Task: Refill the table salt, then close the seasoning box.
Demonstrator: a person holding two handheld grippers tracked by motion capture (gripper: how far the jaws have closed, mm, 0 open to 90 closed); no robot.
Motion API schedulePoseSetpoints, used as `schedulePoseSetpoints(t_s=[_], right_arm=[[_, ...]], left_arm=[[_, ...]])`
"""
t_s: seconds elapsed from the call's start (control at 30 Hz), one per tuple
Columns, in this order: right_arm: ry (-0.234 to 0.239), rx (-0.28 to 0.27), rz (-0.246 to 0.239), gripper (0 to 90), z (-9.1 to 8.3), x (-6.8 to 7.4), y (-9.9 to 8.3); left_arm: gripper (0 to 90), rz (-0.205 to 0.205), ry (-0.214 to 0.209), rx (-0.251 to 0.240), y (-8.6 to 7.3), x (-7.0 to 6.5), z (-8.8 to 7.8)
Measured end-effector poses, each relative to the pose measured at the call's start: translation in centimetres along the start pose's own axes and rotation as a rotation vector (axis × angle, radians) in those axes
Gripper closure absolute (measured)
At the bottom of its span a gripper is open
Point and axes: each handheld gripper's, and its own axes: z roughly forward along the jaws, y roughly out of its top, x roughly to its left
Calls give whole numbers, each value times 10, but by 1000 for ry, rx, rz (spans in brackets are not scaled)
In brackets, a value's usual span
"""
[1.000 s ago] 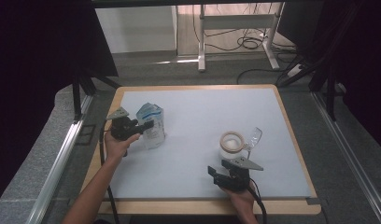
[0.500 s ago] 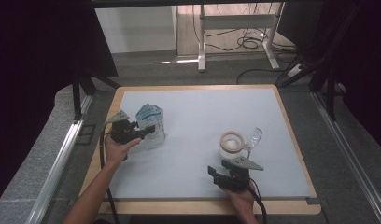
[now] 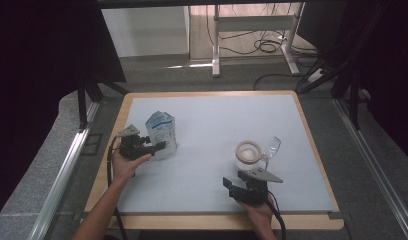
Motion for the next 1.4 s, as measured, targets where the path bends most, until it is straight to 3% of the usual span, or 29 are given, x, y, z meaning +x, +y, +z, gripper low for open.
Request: schedulePoseSetpoints(t_s=[0.27,0.47,0.57,0.67,0.8,0.9,1.03,1.4], right_arm=[[1,1,-7,329,-1,0,1],[2,-20,-14,337,-7,-1,5],[6,-34,-34,374,-12,0,8],[12,-52,-50,441,-18,0,11],[10,-81,-80,607,-30,-2,14],[-26,-109,-121,740,-41,-5,17],[-34,-123,-120,861,-54,-16,20],[-121,-182,-90,899,-86,-45,24]], left_arm=[[389,-7,25,15,-10,-5,-2],[387,25,50,30,-14,-13,-3],[387,21,52,30,-16,-15,-3],[387,9,53,26,-18,-14,-4],[379,-1,54,28,-20,-14,-5],[374,-12,51,32,-22,-15,-4],[374,-7,52,34,-23,-17,-3],[372,-13,49,33,-27,-15,-4]])
